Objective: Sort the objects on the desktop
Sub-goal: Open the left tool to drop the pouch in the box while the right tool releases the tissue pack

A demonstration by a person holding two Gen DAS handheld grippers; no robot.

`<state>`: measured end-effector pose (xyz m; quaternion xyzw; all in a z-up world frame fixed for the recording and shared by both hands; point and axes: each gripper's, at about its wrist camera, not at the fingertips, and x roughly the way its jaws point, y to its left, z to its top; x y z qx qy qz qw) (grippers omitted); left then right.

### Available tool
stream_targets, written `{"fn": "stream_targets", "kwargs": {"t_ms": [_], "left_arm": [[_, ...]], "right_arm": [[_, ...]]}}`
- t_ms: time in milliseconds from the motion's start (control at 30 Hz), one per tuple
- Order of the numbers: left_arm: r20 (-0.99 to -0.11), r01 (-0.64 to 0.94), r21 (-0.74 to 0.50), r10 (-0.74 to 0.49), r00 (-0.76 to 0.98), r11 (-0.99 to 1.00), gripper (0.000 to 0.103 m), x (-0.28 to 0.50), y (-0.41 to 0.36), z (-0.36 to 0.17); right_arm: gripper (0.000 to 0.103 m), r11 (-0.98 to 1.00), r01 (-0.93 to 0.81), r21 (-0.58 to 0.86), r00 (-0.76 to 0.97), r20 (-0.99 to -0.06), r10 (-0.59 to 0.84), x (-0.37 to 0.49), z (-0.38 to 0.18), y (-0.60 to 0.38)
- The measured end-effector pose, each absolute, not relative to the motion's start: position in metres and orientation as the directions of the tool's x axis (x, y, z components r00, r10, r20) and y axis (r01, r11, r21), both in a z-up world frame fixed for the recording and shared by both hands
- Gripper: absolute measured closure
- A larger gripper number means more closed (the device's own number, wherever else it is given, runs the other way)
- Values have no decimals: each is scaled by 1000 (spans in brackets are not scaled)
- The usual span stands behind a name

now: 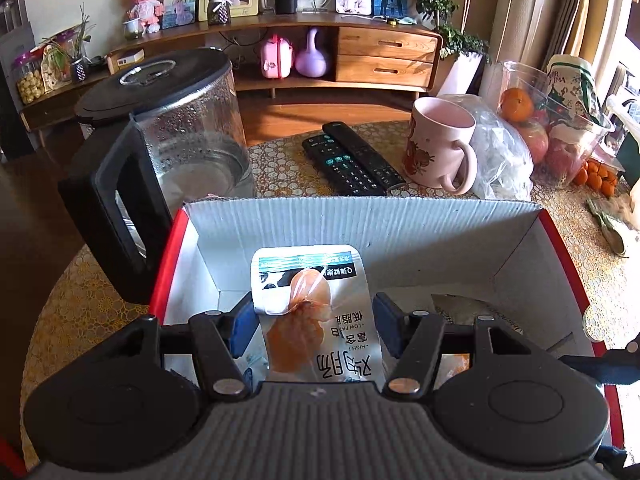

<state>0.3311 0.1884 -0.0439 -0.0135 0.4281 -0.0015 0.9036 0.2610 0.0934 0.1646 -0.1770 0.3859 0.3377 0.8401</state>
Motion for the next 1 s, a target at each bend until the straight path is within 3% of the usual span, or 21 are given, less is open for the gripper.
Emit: {"fn": "stream_targets", "kwargs": {"t_ms": [533, 700, 833, 933, 1000], "left_arm": [[-857, 23, -11, -21, 514, 1000, 40, 362, 172, -71], [-879, 17, -18, -24, 476, 1000, 27, 365, 173, -75], [-864, 11, -47, -46, 502, 999, 23, 361, 175, -70], [-859, 2, -66, -57, 509, 998, 22, 358, 176, -68], [-854, -2, -68, -57, 517, 998, 22, 355, 176, -65]], "right_arm": [[61, 707, -707, 14, 436, -779, 451, 270, 156, 88], [59, 712, -702, 30, 427, -782, 454, 271, 155, 88], [57, 718, -695, 31, 435, -778, 454, 271, 155, 86], [51, 717, -696, 39, 432, -775, 461, 271, 156, 85], [39, 713, -700, 47, 426, -773, 470, 270, 158, 84]]}}
